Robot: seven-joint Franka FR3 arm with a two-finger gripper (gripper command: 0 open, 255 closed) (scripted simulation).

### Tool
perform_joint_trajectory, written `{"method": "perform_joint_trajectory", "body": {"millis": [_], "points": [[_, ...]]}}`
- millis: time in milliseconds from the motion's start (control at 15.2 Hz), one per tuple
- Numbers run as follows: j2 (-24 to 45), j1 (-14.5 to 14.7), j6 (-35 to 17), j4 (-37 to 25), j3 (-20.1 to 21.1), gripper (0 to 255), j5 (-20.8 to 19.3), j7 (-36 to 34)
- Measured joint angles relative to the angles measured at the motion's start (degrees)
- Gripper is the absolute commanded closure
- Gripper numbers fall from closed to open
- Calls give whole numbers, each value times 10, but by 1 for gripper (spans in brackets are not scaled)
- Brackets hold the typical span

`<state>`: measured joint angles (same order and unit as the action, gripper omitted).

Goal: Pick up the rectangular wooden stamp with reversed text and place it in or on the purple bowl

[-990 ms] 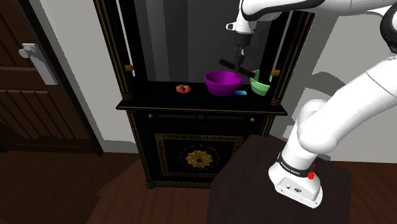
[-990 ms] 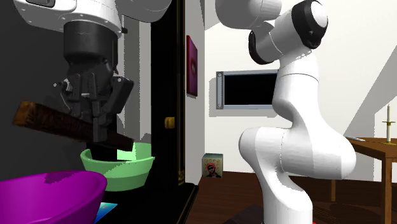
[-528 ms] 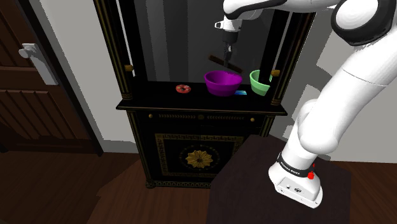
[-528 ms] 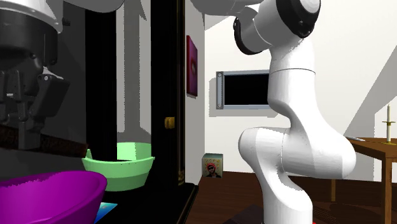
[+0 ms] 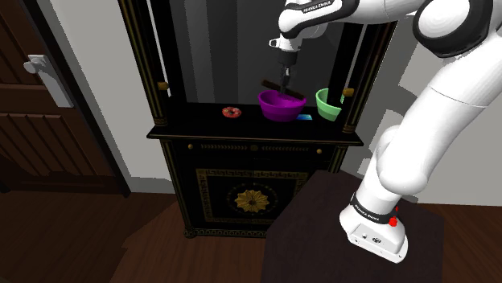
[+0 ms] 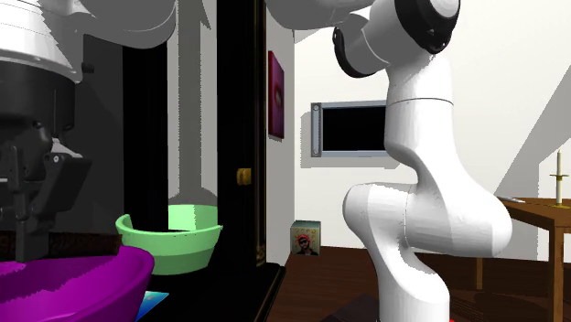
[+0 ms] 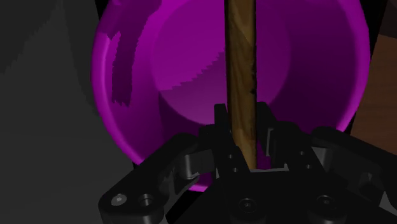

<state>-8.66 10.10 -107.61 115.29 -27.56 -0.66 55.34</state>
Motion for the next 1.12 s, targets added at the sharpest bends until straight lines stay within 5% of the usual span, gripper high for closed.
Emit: {"method": "perform_joint_trajectory", "body": {"millis": [726,792,1122], "points": [[6,-2,-39,31,2,255,4,5],[5,-2,-39,31,2,0,4,5],[5,-5,-37,34,-2,0,1,7]]}}
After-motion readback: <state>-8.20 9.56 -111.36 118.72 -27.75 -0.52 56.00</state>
